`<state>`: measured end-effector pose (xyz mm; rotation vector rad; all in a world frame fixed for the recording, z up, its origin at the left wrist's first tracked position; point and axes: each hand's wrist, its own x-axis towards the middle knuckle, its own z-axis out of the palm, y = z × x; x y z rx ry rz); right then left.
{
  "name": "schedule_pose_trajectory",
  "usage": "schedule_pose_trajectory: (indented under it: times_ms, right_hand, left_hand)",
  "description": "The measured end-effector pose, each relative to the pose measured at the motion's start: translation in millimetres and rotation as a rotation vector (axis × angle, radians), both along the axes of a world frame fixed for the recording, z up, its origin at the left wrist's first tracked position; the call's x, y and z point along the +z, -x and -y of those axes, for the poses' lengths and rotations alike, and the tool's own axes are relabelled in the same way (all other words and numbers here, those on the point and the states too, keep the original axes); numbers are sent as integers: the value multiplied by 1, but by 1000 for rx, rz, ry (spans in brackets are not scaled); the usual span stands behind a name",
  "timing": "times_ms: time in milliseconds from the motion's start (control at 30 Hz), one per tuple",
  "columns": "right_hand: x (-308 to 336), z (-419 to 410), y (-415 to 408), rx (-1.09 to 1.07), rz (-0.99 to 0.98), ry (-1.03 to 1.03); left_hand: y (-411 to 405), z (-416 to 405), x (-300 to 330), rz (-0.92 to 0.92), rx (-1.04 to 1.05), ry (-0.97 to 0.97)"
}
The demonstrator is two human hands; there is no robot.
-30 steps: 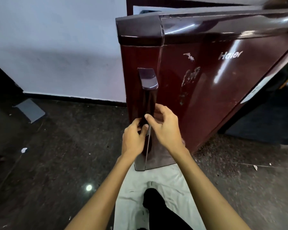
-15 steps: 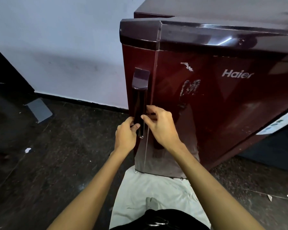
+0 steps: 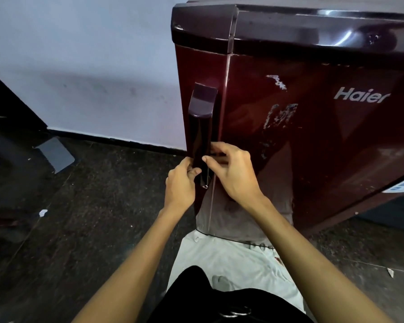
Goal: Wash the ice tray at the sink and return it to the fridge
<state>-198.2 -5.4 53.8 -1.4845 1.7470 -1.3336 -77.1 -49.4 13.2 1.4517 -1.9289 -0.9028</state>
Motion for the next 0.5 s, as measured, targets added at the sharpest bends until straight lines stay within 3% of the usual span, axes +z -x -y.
schedule_pose_trajectory:
  times_ms: [300,500]
  right_hand:
    - [6,-7,-22,-203,-138,-64]
    - [-1,-53,-45,-360,-211,-237]
  left_hand:
    - [-3,1,2,63,-49,55]
    - [-1,-27,-3,43,-11,-81]
